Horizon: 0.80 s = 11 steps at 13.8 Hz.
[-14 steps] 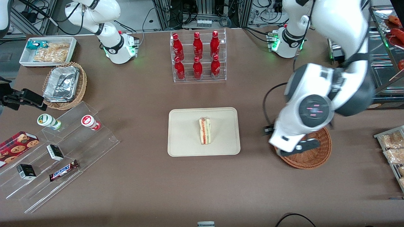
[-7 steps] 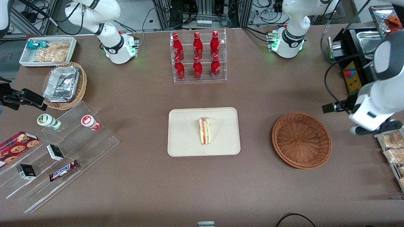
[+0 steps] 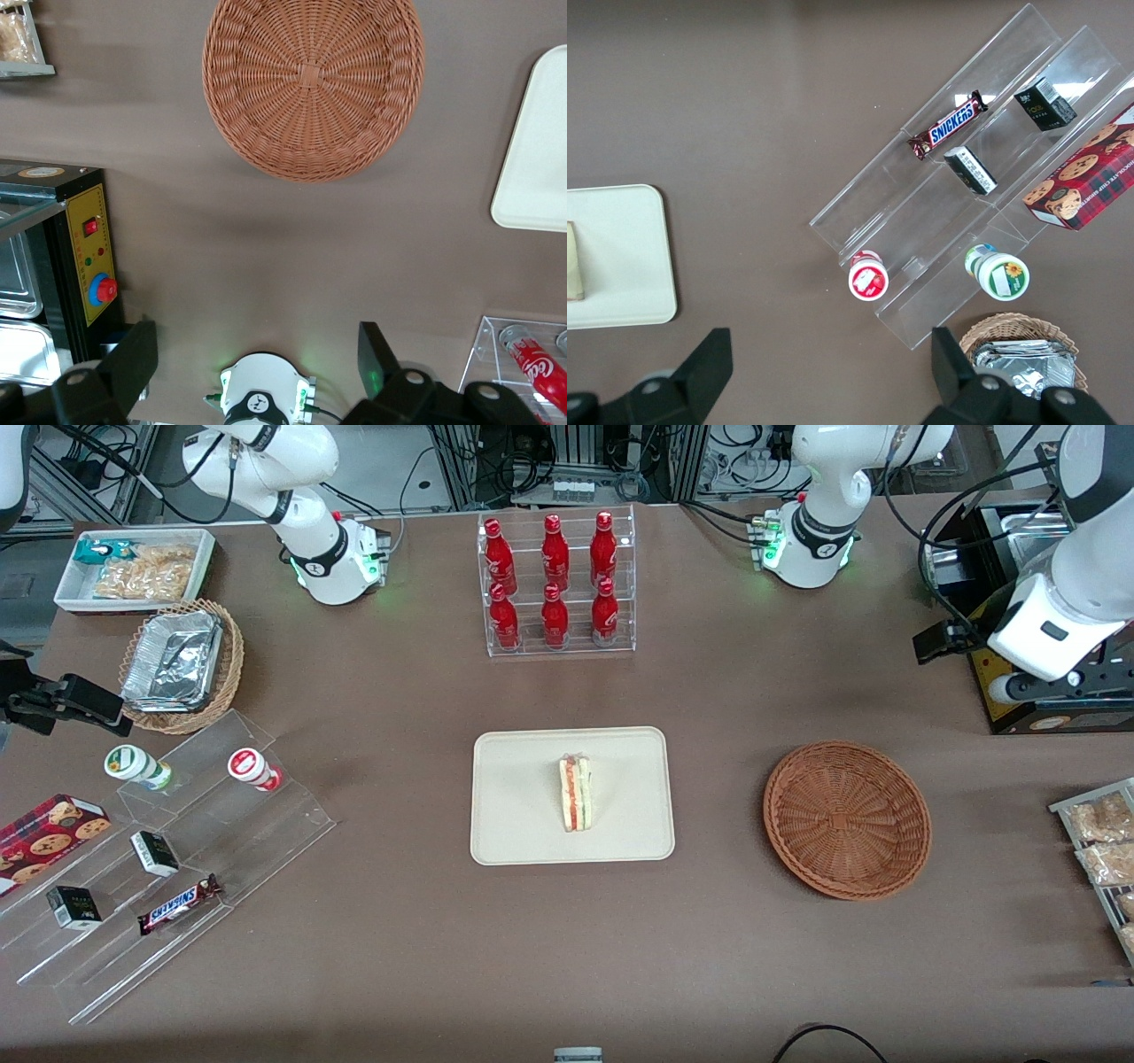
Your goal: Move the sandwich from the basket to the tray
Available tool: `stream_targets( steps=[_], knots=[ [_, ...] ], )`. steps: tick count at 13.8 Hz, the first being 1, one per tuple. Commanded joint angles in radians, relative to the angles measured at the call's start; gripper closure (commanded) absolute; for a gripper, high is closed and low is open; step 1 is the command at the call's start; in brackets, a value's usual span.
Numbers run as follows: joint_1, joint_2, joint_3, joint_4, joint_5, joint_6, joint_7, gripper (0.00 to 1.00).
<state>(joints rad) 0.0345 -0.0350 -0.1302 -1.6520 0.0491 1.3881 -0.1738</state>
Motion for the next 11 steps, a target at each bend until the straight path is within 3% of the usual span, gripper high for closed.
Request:
stream_targets(
  steps=[1,11],
  knots=[
    [0.165,-0.022,-0.125,-0.02,-0.014,0.003,0.084,0.0],
    [0.163,-0.005,-0.151,0.089,0.005,-0.037,0.089,0.0]
  ],
)
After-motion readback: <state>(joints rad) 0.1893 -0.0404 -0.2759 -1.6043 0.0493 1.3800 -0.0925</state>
